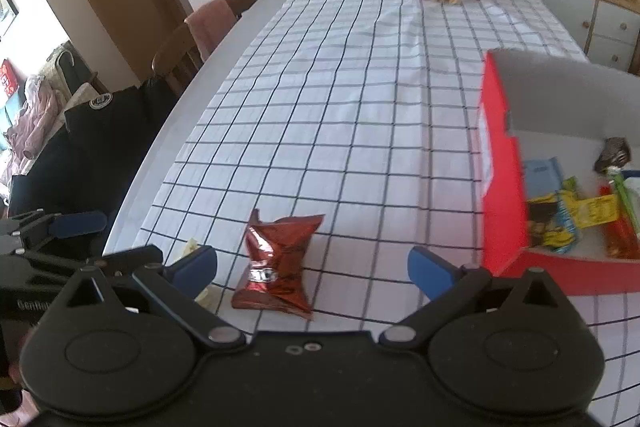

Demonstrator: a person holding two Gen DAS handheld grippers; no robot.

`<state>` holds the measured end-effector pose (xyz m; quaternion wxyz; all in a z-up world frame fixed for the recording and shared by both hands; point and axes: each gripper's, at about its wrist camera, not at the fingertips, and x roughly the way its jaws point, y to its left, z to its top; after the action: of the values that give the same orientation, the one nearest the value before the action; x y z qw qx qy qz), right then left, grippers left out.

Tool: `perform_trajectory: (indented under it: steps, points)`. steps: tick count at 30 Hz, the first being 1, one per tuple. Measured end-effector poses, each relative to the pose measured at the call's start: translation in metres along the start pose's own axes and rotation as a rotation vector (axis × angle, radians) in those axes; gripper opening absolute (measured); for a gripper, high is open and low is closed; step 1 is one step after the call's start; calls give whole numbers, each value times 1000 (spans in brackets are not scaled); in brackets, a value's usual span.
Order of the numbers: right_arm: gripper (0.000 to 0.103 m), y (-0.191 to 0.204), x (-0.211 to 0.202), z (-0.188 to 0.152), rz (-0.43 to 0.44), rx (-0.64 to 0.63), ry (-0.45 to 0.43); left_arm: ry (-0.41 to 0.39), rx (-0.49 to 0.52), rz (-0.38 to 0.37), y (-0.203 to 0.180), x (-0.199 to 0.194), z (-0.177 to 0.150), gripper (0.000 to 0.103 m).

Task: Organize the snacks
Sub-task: 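Withdraw both tools from the box back over the last snacks, then grasp the cream pouch with left tool while right tool grasps red chip bag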

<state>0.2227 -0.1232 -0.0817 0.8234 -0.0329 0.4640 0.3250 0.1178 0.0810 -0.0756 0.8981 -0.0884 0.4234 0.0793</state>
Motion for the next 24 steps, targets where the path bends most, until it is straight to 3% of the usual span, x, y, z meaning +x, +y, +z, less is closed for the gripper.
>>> perform_trajectory:
  steps: [12, 24]
  points:
    - [98, 27, 58, 3, -28, -6, 103, 75, 2, -6, 25, 25, -21, 99]
    - [89, 37, 102, -6, -78, -32, 199, 150, 28, -53, 23, 52, -37, 97]
